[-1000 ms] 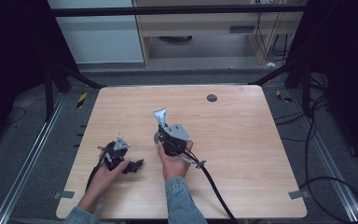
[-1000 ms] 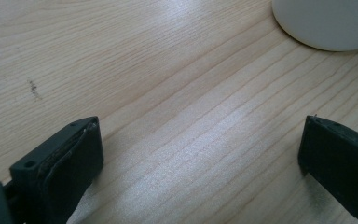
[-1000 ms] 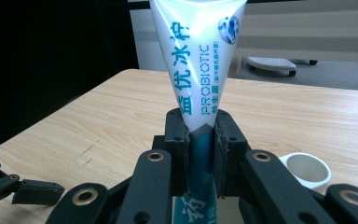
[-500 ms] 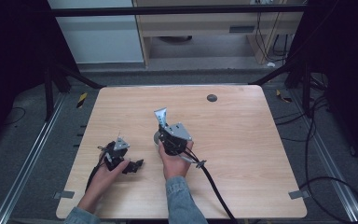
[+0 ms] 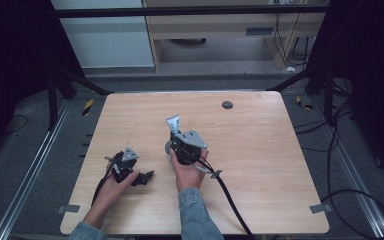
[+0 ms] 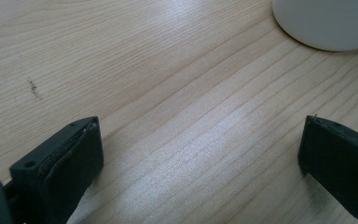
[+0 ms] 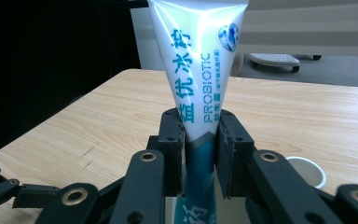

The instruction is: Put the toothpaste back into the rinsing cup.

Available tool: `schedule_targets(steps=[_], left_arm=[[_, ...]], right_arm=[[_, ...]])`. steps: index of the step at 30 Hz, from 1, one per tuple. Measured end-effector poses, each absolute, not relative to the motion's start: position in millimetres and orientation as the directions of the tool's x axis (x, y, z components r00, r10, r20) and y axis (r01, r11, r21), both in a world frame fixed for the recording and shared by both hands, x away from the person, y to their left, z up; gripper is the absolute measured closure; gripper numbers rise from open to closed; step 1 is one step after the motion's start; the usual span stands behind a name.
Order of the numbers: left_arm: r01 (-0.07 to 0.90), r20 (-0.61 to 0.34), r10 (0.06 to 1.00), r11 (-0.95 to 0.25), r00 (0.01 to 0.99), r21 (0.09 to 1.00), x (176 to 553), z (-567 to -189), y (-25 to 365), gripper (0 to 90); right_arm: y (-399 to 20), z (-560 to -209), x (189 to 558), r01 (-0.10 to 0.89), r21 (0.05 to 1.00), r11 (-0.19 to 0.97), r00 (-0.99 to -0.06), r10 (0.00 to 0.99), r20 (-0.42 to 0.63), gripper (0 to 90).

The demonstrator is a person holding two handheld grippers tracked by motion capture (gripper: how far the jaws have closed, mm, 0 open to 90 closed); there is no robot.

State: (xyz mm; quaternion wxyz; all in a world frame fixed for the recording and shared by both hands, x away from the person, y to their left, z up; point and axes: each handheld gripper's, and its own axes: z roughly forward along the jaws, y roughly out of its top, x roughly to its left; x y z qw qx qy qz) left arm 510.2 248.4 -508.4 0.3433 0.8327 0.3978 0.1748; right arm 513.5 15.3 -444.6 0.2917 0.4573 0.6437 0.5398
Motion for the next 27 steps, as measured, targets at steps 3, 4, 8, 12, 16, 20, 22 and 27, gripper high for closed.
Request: schedule_targets(steps=[3,4,8,12,16,20,22,27], left_arm=[[0.542,0.018,0.782,-0.448,0.622,0.711,510.2,-508.4,248.4,0.0],[0.542,0.018,0.782,-0.448,0.622,0.711,510.2,-508.4,248.4,0.0],[0.542,0.018,0.782,-0.448,0.623,0.711,510.2,-508.4,248.4,0.0],[0.542,0.018,0.782,-0.448,0.623,0.711,510.2,-508.4,248.4,0.0],[0.543,0.018,0.783,-0.448,0.622,0.711,510.2,-508.4,248.4,0.0],[0.542,0.018,0.782,-0.448,0.622,0.711,510.2,-508.4,248.4,0.0],[0.542,0.018,0.782,-0.448,0.623,0.711,510.2,-508.4,248.4,0.0],[0.542,0.018,0.783,-0.448,0.622,0.711,510.2,-508.4,248.4,0.0]], right_arm=[[14.7,-444.0,513.5,0.274,0.962,0.000,-0.412,0.904,0.117,72.2],[14.7,-444.0,513.5,0.274,0.962,0.000,-0.412,0.904,0.117,72.2],[14.3,-443.6,513.3,0.279,0.960,-0.003,-0.411,0.903,0.123,70.2],[13.6,-443.2,513.3,0.281,0.960,-0.005,-0.408,0.905,0.124,67.0],[13.5,-443.3,513.2,0.285,0.958,-0.004,-0.406,0.905,0.124,64.8],[13.8,-443.5,512.9,0.291,0.957,-0.003,-0.404,0.906,0.126,60.3],[13.7,-443.3,512.8,0.293,0.956,-0.004,-0.403,0.906,0.127,59.2],[12.8,-440.2,510.3,0.299,0.954,0.001,-0.401,0.907,0.125,52.5]])
